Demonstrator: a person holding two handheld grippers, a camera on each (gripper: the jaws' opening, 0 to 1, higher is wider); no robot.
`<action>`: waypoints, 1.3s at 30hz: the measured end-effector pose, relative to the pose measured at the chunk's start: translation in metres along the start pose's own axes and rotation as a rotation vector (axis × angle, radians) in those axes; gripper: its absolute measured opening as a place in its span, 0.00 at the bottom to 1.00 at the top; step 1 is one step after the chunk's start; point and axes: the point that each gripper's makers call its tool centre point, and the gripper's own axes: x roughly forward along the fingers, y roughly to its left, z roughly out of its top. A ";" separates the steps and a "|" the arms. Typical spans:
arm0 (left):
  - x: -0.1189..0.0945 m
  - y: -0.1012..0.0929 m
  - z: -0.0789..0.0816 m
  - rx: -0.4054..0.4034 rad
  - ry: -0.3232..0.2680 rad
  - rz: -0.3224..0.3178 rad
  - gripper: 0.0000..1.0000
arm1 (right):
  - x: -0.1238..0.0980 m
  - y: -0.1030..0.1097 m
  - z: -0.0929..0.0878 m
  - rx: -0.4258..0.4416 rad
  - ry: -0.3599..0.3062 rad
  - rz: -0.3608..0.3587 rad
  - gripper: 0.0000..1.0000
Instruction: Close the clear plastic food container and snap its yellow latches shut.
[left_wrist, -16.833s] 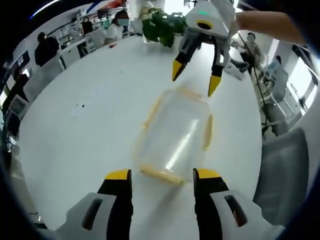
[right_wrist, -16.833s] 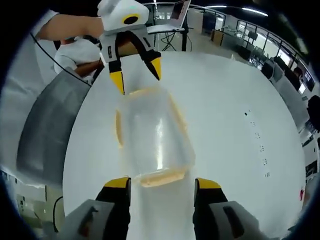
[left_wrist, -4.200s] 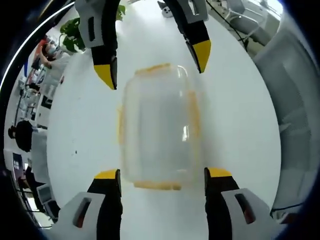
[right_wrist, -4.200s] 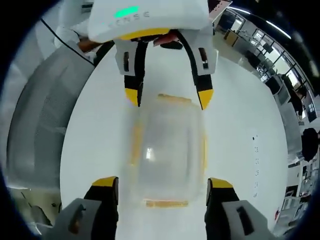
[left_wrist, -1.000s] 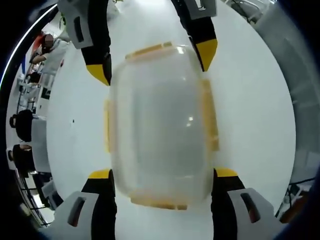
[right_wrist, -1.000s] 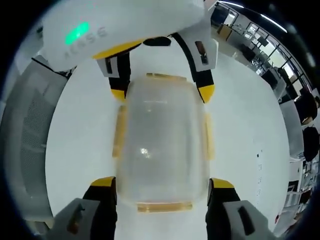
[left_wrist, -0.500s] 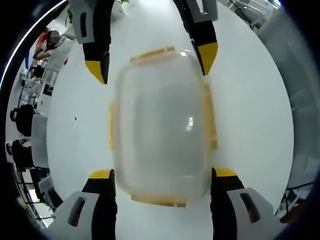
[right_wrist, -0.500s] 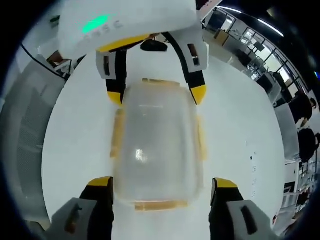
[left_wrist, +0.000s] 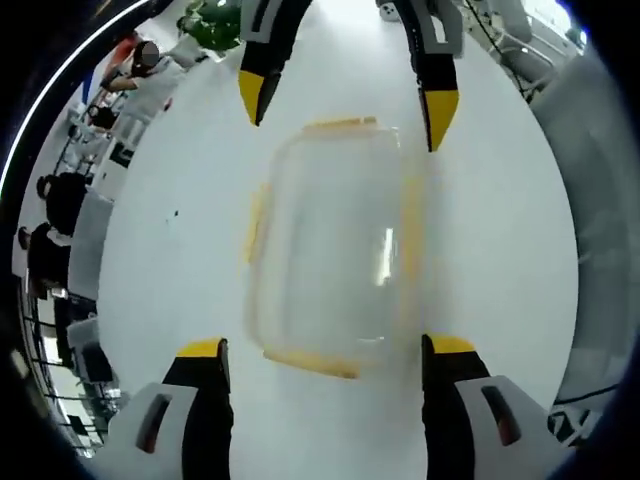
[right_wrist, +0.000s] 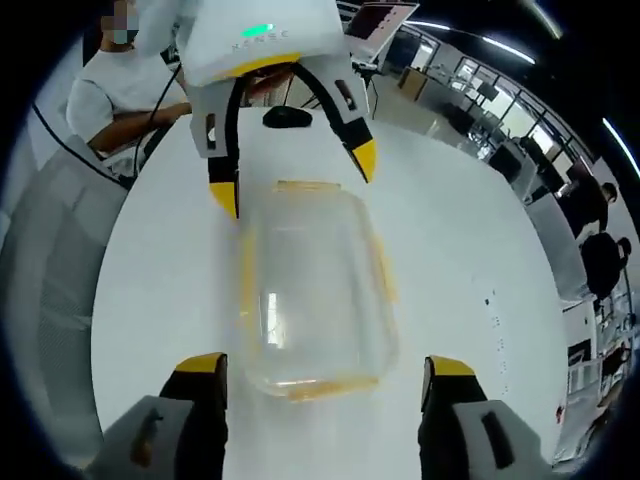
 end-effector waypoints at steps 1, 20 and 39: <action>-0.001 -0.001 -0.001 -0.005 0.001 -0.001 0.77 | -0.002 0.001 -0.001 0.010 -0.002 -0.001 0.78; -0.026 -0.017 0.007 -0.142 -0.117 0.033 0.75 | -0.027 0.034 -0.008 0.147 -0.095 -0.028 0.78; -0.042 -0.054 -0.001 -0.410 -0.258 0.075 0.76 | -0.048 0.067 -0.023 0.295 -0.221 -0.138 0.77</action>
